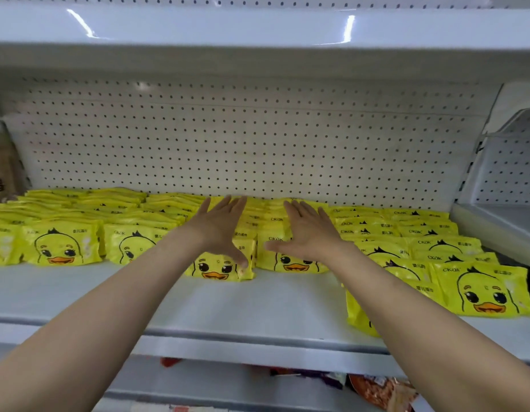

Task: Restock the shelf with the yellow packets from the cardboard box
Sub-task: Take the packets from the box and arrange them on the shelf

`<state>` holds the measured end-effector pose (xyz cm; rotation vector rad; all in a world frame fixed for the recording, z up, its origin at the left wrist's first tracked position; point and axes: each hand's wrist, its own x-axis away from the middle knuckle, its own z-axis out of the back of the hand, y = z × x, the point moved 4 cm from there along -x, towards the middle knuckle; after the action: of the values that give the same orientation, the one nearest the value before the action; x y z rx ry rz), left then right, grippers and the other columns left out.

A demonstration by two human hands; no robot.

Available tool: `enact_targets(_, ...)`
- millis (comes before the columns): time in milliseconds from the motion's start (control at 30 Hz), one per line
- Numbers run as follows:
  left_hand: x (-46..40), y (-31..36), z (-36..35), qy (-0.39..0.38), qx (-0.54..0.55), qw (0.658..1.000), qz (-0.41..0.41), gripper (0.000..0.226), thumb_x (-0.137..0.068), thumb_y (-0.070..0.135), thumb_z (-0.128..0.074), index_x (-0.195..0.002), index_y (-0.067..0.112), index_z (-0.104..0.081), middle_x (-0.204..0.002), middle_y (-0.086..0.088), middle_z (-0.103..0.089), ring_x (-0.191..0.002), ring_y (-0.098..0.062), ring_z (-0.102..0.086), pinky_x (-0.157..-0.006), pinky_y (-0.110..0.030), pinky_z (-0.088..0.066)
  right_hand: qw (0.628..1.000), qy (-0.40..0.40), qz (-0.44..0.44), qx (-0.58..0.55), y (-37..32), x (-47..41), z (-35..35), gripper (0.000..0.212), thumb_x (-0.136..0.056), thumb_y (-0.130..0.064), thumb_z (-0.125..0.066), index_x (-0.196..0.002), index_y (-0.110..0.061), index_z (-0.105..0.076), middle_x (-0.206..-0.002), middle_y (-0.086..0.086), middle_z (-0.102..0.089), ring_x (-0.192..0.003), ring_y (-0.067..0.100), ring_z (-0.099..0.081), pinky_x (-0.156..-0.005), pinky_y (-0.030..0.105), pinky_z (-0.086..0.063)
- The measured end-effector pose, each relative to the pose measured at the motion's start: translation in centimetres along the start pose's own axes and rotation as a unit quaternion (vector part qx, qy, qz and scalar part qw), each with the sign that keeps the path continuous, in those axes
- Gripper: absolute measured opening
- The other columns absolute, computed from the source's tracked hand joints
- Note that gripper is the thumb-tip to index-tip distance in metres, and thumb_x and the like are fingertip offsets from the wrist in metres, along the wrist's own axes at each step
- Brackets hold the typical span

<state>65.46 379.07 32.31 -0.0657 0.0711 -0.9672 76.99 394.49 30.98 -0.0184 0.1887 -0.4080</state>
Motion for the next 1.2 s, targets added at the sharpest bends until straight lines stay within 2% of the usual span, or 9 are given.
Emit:
enact_targets(167, 0.9, -3.6, -2.8, -0.049, -0.067, 0.996, 0.023, 0.149, -0.056, 0.067, -0.081, -0.153, 0.016, 0.02, -0.164, -0.002, 0.009, -0.15, -0.02, 0.012, -0.12, -0.051, 0.005, 0.997, -0.005, 0.078, 0.001, -6.6, -0.5, -1.2, 0.123, -0.071, -0.078, -0.062, -0.158, -0.02, 0.001, -0.167, 0.002, -0.001, -0.153, 0.019, 0.004, -0.123, 0.048, 0.0)
enact_targets(300, 0.9, -4.3, -4.2, -0.026, -0.069, 0.997, 0.013, 0.145, -0.058, 0.061, -0.083, -0.153, 0.017, 0.018, -0.164, -0.002, 0.008, -0.15, -0.022, 0.009, -0.12, -0.051, 0.003, 0.994, -0.012, 0.103, 0.04, -9.8, -1.0, -2.8, 0.134, -0.064, -0.077, -0.07, -0.158, -0.018, 0.004, -0.166, 0.003, -0.001, -0.153, 0.021, 0.004, -0.123, 0.05, 0.0)
enact_targets(400, 0.6, -4.4, -4.4, -0.009, -0.064, 0.998, 0.01, 0.141, -0.059, 0.058, -0.083, -0.154, 0.016, 0.011, -0.164, -0.002, 0.004, -0.151, -0.021, 0.007, -0.121, -0.051, 0.001, 0.992, -0.001, 0.104, 0.075, -11.1, -1.5, -3.6, 0.138, -0.061, -0.074, -0.074, -0.158, -0.015, 0.003, -0.165, 0.004, -0.009, -0.153, 0.023, -0.005, -0.123, 0.051, -0.005)
enact_targets(533, 0.1, -4.8, -4.5, 0.005, -0.064, 0.998, 0.006, 0.14, -0.059, 0.056, -0.084, -0.155, 0.015, 0.009, -0.164, -0.002, -0.003, -0.151, -0.02, 0.001, -0.121, -0.051, -0.001, 0.991, 0.019, 0.086, 0.1, -11.3, -2.3, -4.3, 0.13, -0.065, -0.068, -0.076, -0.157, -0.009, -0.005, -0.162, 0.006, -0.02, -0.15, 0.023, -0.016, -0.122, 0.051, -0.011)
enact_targets(733, -0.5, -5.4, -4.7, 0.031, -0.046, 0.998, 0.003, 0.139, -0.057, 0.056, -0.085, -0.156, 0.014, 0.005, -0.162, -0.001, -0.015, -0.15, -0.019, -0.012, -0.121, -0.046, -0.011, 0.99, 0.035, 0.08, 0.108, -11.7, -3.4, -4.7, 0.126, -0.066, -0.066, -0.076, -0.156, -0.009, -0.009, -0.16, 0.006, -0.024, -0.149, 0.023, -0.019, -0.121, 0.051, -0.014)
enact_targets(833, -0.2, -5.3, -4.6, 0.03, -0.051, 0.998, 0.0, 0.142, -0.057, 0.058, -0.084, -0.155, 0.014, 0.008, -0.162, -0.002, -0.014, -0.15, -0.02, -0.011, -0.122, -0.045, -0.009, 0.991, 0.022, 0.089, 0.095, -11.5, -3.1, -4.6, 0.129, -0.066, -0.067, -0.076, -0.157, -0.01, -0.006, -0.163, 0.005, -0.018, -0.151, 0.022, -0.012, -0.122, 0.05, -0.01)
enact_targets(967, 0.7, -4.5, -3.9, -0.01, -0.086, 0.996, 0.021, 0.148, -0.058, 0.059, -0.084, -0.152, 0.013, 0.021, -0.164, -0.005, 0.006, -0.151, -0.023, 0.006, -0.121, -0.049, 0.0, 0.995, 0.001, 0.089, 0.049, -9.8, -1.3, -3.0, 0.13, -0.068, -0.07, -0.073, -0.158, -0.015, 0.002, -0.167, 0.002, -0.002, -0.153, 0.019, 0.001, -0.123, 0.048, -0.004)
enact_targets(1067, 1.1, -2.1, -2.6, -0.01, -0.103, 0.994, 0.035, 0.149, -0.057, 0.063, -0.082, -0.152, 0.01, 0.019, -0.163, -0.009, 0.01, -0.15, -0.026, 0.008, -0.12, -0.053, -0.001, 0.998, 0.007, 0.06, 0.017, -6.7, 0.7, -0.5, 0.122, -0.073, -0.071, -0.068, -0.159, -0.018, 0.001, -0.167, 0.002, 0.0, -0.153, 0.018, 0.001, -0.124, 0.046, -0.006)
enact_targets(1200, 1.0, 4.7, -0.6, 0.034, -0.077, 0.996, -0.031, 0.14, -0.063, 0.068, -0.075, -0.153, 0.009, 0.014, -0.163, -0.008, 0.008, -0.151, -0.023, 0.007, -0.12, -0.052, 0.001, 1.0, 0.008, 0.0, -0.003, -0.4, 4.1, 2.6, 0.11, -0.078, -0.068, -0.066, -0.159, -0.022, -0.007, -0.166, 0.002, -0.005, -0.153, 0.018, -0.006, -0.123, 0.042, -0.013)
